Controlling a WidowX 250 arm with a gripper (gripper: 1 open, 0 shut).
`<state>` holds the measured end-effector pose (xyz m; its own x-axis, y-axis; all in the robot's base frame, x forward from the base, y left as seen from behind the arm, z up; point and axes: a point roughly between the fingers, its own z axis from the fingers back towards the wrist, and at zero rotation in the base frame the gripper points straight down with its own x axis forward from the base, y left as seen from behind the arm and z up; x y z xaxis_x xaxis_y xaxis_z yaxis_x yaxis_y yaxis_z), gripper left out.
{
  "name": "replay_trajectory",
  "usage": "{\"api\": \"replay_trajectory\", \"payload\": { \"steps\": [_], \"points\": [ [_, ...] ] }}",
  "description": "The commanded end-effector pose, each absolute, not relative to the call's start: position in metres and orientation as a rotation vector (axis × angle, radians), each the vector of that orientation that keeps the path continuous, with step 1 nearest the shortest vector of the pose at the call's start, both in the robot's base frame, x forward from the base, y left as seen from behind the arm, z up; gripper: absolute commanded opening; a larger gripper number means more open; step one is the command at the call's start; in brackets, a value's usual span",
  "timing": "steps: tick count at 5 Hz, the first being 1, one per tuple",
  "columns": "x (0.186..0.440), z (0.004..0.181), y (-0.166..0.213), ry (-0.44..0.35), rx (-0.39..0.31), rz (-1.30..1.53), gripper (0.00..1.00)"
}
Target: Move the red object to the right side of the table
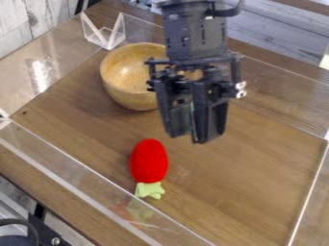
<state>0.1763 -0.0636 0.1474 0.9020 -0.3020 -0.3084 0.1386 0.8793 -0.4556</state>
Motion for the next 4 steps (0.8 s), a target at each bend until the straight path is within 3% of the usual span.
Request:
{"api": "replay_trajectory", "payload": {
  "steps": [1, 2, 3, 4],
  "points": [
    [0.175, 0.148, -0.064, 0.357, -0.414, -0.283, 0.0],
    [0.175, 0.142, -0.062, 0.352, -0.396, -0.315, 0.0],
    [0.175, 0.158, -0.075, 0.338, -0.362, -0.314, 0.0],
    [0.178, 0.159, -0.071, 0.322, -0.348, -0.318, 0.0]
  ]
}}
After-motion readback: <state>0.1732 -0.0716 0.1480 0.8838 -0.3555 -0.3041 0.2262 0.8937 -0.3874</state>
